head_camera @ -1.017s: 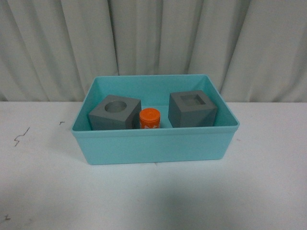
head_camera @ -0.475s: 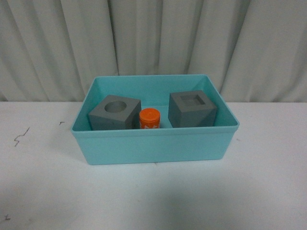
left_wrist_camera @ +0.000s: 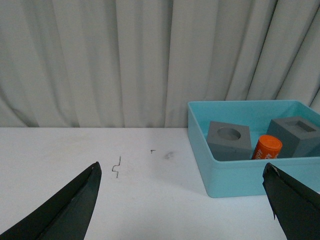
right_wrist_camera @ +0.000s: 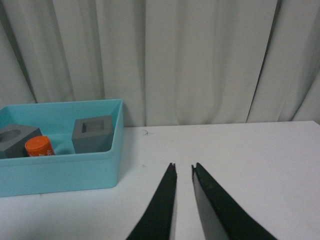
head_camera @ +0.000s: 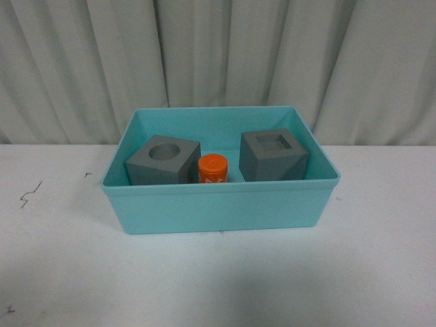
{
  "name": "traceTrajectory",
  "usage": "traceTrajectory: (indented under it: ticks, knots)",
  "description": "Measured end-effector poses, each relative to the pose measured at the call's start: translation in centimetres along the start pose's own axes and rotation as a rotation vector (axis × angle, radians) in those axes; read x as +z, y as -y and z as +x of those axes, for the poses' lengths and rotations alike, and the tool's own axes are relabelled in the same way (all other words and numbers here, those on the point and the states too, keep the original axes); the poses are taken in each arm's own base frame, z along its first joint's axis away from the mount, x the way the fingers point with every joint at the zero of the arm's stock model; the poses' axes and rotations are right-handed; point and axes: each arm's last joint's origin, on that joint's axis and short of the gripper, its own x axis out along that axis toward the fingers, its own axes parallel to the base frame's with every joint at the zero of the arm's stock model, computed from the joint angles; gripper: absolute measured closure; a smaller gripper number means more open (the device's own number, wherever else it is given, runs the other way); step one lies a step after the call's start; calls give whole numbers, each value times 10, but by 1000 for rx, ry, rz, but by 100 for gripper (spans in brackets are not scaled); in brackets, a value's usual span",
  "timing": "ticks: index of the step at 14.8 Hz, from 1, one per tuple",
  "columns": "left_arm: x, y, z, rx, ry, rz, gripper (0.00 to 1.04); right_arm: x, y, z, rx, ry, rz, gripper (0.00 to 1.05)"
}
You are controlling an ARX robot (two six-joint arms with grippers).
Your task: Place gray and orange parts in blue box
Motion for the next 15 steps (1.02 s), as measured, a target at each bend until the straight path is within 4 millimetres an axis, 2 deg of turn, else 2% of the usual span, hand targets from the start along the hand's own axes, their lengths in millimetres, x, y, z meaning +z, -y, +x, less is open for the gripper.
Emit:
traceTrajectory:
  ticks: [7,15]
  knots:
    - [0,0,0,0,0,0,7,0,0,0,0,0,0,6]
    - [0,0,0,0,-1,0,7,0,0,0,0,0,1,6]
